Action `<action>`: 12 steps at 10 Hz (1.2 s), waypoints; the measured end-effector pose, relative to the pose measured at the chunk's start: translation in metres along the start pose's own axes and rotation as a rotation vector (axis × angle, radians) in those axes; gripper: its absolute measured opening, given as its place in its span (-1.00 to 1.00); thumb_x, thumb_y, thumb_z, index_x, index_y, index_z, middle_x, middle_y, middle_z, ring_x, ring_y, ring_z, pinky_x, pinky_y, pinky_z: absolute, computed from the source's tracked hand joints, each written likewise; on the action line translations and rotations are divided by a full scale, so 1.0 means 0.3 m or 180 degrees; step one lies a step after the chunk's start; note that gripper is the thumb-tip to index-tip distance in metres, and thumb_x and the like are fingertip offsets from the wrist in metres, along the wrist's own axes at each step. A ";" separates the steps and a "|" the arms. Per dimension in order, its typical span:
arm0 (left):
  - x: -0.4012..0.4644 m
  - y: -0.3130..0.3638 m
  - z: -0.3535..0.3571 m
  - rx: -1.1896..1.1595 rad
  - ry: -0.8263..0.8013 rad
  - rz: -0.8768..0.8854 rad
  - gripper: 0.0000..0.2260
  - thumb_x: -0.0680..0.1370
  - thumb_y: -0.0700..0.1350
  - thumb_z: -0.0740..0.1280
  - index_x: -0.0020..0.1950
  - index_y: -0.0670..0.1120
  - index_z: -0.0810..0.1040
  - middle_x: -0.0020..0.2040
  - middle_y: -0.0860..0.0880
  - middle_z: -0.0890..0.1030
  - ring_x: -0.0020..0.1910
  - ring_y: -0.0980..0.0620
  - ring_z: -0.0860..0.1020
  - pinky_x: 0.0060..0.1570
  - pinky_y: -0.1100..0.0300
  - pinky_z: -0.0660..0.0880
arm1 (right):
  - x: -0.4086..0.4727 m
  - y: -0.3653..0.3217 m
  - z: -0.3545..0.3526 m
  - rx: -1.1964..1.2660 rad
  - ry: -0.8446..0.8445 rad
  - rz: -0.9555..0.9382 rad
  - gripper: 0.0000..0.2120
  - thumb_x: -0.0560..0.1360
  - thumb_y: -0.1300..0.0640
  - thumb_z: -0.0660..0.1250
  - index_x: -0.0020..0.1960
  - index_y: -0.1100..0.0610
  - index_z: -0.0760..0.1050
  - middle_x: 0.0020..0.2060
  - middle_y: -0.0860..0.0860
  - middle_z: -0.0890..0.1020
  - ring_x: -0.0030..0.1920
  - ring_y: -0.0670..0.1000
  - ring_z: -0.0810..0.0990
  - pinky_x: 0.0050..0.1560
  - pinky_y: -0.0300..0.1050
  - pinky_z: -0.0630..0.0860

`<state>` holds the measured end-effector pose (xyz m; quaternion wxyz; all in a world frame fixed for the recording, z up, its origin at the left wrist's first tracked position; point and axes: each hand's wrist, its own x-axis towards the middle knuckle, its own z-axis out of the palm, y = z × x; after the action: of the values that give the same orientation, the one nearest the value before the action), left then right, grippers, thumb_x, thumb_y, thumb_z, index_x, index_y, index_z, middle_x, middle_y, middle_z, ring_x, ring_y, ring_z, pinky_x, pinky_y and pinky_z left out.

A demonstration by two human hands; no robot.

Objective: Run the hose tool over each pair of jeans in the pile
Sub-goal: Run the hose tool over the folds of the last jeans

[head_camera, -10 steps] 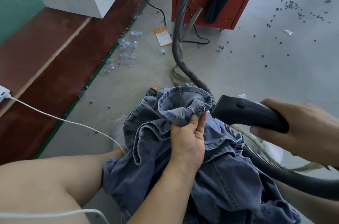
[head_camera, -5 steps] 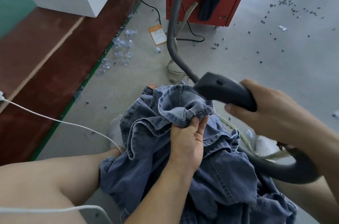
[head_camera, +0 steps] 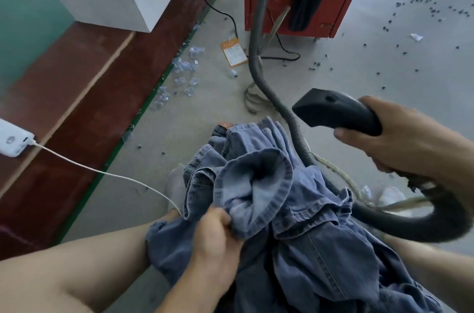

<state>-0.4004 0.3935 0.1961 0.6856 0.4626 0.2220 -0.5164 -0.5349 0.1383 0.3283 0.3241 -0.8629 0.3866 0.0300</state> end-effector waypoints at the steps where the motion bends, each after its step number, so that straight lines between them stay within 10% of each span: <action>1: -0.012 0.138 -0.148 0.3067 0.0912 0.0157 -0.65 0.61 0.11 0.25 0.17 -0.16 0.51 0.22 -0.24 0.65 0.19 -0.26 0.63 0.13 -0.03 0.55 | 0.060 0.031 -0.027 -0.0442 -0.0133 -0.0060 -0.81 0.46 -0.30 0.33 -0.02 -0.32 0.36 -0.41 -0.27 0.62 -0.52 -0.15 0.60 -0.48 -0.20 0.43; 2: 0.013 0.148 -0.144 0.7130 0.1246 0.0940 -0.53 0.54 0.08 0.32 0.35 -0.07 0.28 0.36 -0.14 0.50 0.34 -0.20 0.48 0.22 -0.05 0.45 | 0.137 0.064 -0.017 -0.1030 -0.0334 -0.0168 -0.74 0.47 -0.30 0.37 0.05 -0.29 0.37 -0.37 -0.16 0.61 -0.40 -0.16 0.58 -0.36 -0.16 0.44; 3: 0.096 0.182 -0.040 0.6243 0.0782 0.3205 -0.40 0.36 -0.27 0.27 0.43 -0.15 0.40 0.48 -0.23 0.39 0.49 -0.31 0.33 0.42 -0.17 0.33 | 0.178 0.098 0.044 -0.1547 -0.0600 -0.0271 -0.65 0.48 -0.28 0.41 0.19 -0.30 0.38 -0.28 -0.22 0.60 -0.29 -0.19 0.55 -0.32 -0.21 0.40; 4: 0.223 0.253 0.125 0.4917 0.0036 0.3269 -0.59 0.45 -0.22 0.15 0.22 -0.11 0.60 0.27 -0.14 0.62 0.33 -0.17 0.51 0.36 0.03 0.35 | 0.174 0.126 0.149 -0.1585 -0.0797 -0.0295 -0.60 0.48 -0.28 0.42 0.24 -0.27 0.39 -0.27 -0.24 0.55 -0.24 -0.14 0.55 -0.27 -0.16 0.41; 5: 0.373 0.234 0.185 0.6276 0.0178 0.1667 -0.55 0.60 0.13 0.07 0.30 -0.08 0.53 0.32 -0.17 0.59 0.30 -0.21 0.51 0.38 -0.09 0.30 | 0.140 0.163 0.274 -0.1407 -0.0913 -0.0207 -0.49 0.46 -0.35 0.37 0.31 -0.18 0.39 -0.03 -0.15 0.60 -0.01 0.00 0.60 0.03 -0.01 0.55; 6: 0.415 0.196 0.077 0.6934 -0.0350 0.0087 -0.36 0.54 0.28 -0.03 0.49 0.01 0.43 0.50 -0.14 0.46 0.42 -0.23 0.46 0.39 -0.09 0.36 | 0.116 0.186 0.351 -0.1074 -0.0921 0.0139 -0.57 0.44 -0.35 0.39 0.14 -0.09 0.48 -0.14 -0.17 0.59 -0.17 -0.11 0.56 -0.20 -0.23 0.45; 8: 0.216 0.091 -0.084 0.6306 -0.0961 -0.0230 -0.60 0.74 -0.06 -0.04 0.53 -0.20 0.23 0.48 -0.35 0.36 0.38 -0.34 0.42 0.35 -0.13 0.40 | 0.223 0.158 0.362 -0.0179 -0.0533 0.0782 -0.51 0.44 -0.41 0.38 -0.14 0.05 0.55 -0.47 -0.09 0.66 -0.48 -0.13 0.60 -0.40 -0.15 0.42; 9: 0.185 0.045 -0.049 0.6097 -0.0933 -0.0524 -0.55 0.72 0.05 -0.05 0.43 -0.19 0.37 0.45 -0.30 0.42 0.35 -0.32 0.44 0.35 -0.10 0.39 | 0.339 0.114 0.382 0.0019 -0.0356 0.0976 -0.41 0.41 -0.38 0.45 -0.09 0.18 0.54 -0.35 0.10 0.70 -0.33 0.10 0.66 -0.34 -0.09 0.51; 11: 0.194 0.010 -0.051 0.6537 -0.0824 0.1308 -0.37 0.59 0.20 -0.07 0.27 -0.16 0.61 0.49 -0.15 0.34 0.50 -0.21 0.23 0.55 -0.19 0.07 | 0.474 0.049 0.519 -0.0361 -0.0221 0.0894 -0.59 0.54 -0.16 0.43 -0.02 0.20 0.47 -0.25 0.11 0.59 -0.28 0.11 0.57 -0.36 -0.08 0.39; 12: 0.253 0.006 -0.072 0.3572 -0.0533 -0.0131 -0.75 0.74 -0.14 0.09 0.17 -0.23 0.52 0.28 -0.15 0.55 0.12 0.03 0.66 0.29 0.00 0.54 | 0.457 0.052 0.574 -0.0542 -0.0067 0.0746 -0.57 0.53 -0.20 0.41 -0.01 0.18 0.45 -0.24 0.06 0.56 -0.27 0.12 0.54 -0.29 -0.03 0.41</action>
<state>-0.3671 0.3740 0.1273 0.3397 0.7091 -0.1327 -0.6035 -0.4154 0.1422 0.1426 0.2481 -0.8359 0.4772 0.1094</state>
